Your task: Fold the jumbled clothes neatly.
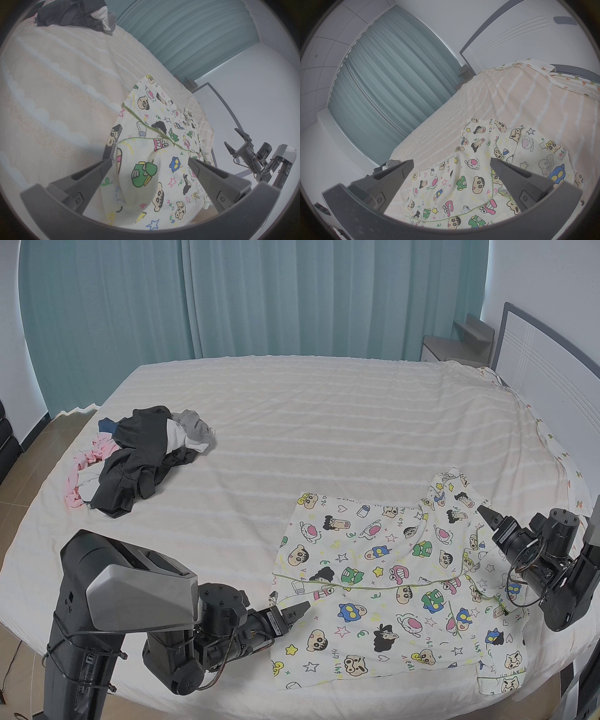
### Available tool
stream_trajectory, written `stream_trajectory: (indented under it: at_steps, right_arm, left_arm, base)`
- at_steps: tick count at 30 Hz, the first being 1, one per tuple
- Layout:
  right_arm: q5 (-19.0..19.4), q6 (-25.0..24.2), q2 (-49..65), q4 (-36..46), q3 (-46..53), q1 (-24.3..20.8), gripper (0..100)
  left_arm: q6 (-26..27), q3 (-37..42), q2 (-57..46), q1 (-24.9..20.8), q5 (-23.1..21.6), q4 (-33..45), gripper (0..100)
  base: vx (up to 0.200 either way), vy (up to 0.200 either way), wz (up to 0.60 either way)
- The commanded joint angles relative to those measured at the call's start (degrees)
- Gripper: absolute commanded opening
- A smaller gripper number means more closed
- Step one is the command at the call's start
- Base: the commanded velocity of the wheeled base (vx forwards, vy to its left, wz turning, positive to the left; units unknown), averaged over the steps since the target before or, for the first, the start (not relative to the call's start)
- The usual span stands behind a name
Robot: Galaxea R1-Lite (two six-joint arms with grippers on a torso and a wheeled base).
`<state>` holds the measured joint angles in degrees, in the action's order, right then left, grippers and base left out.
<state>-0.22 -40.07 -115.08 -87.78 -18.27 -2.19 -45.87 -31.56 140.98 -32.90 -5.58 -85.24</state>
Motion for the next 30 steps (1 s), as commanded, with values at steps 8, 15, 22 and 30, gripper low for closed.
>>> stream_trajectory:
  at_steps: [8, 15, 22, 30]
  right_arm:
    - [-0.04, 0.08, -0.23, -0.02, -0.01, -0.09, 100]
    - [-0.04, 0.08, -0.32, -0.02, -0.01, -0.09, 100]
    - [-0.04, 0.08, -0.32, -0.02, -0.01, 0.00, 100]
    - [-0.04, 0.17, -0.94, -0.02, -0.10, 0.00, 100]
  left_arm:
    - [-0.01, -7.02, 1.57, -0.14, 4.09, 8.33, 100]
    - [-0.27, -10.63, 1.84, -0.23, 6.37, 10.62, 100]
    - [-0.71, -11.07, 1.84, -0.23, 6.55, 10.62, 100]
    - [-0.62, -10.45, 1.75, -0.58, 6.55, 10.53, 0]
  base:
    - [0.000, 0.000, 0.00]
    - [0.000, 0.000, 0.00]
    - [0.000, 0.000, 0.00]
    - [0.000, 0.000, 0.00]
